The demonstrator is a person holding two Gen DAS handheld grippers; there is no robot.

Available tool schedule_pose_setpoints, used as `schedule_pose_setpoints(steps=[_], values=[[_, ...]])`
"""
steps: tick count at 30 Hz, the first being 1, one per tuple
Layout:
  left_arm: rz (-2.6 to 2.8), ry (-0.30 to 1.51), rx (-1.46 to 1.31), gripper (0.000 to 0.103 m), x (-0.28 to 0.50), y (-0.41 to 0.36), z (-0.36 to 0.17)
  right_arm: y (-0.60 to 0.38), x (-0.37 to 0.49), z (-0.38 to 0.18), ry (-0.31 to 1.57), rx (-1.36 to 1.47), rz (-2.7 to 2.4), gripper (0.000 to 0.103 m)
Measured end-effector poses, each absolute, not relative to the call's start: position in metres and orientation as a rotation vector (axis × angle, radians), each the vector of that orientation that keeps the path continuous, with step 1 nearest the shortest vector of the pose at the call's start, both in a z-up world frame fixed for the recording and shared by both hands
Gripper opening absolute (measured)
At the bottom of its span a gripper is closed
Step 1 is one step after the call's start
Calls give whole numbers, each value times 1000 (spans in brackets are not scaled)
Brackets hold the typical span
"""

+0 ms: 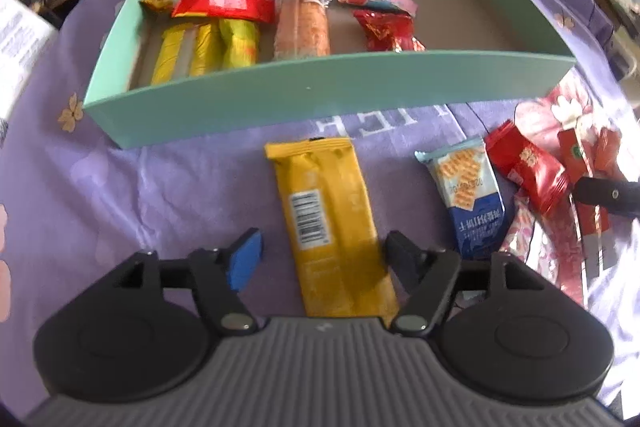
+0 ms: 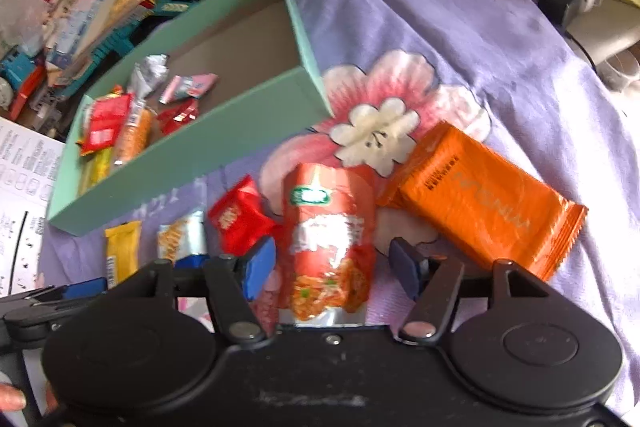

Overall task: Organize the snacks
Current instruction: 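Grasp the yellow bar with the left tool while the right tool grasps the orange-red pouch, then lower the yellow bar and orange-red pouch into the box and open both tools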

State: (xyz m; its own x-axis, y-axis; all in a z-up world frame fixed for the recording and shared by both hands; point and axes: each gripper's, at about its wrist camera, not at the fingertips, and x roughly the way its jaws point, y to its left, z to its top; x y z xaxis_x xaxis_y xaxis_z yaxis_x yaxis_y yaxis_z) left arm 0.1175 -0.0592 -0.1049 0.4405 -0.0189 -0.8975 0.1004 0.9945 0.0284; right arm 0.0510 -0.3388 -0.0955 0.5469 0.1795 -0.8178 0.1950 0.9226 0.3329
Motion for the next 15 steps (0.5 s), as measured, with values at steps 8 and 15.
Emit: schedule_pose_setpoints(steps=[8, 15], values=[[-146, 1074, 85, 40, 114, -64, -102, -308, 56, -95, 983, 279, 40, 39], [-139, 1086, 48, 37, 112, -56, -98, -304, 57, -91, 996, 359, 68, 26]])
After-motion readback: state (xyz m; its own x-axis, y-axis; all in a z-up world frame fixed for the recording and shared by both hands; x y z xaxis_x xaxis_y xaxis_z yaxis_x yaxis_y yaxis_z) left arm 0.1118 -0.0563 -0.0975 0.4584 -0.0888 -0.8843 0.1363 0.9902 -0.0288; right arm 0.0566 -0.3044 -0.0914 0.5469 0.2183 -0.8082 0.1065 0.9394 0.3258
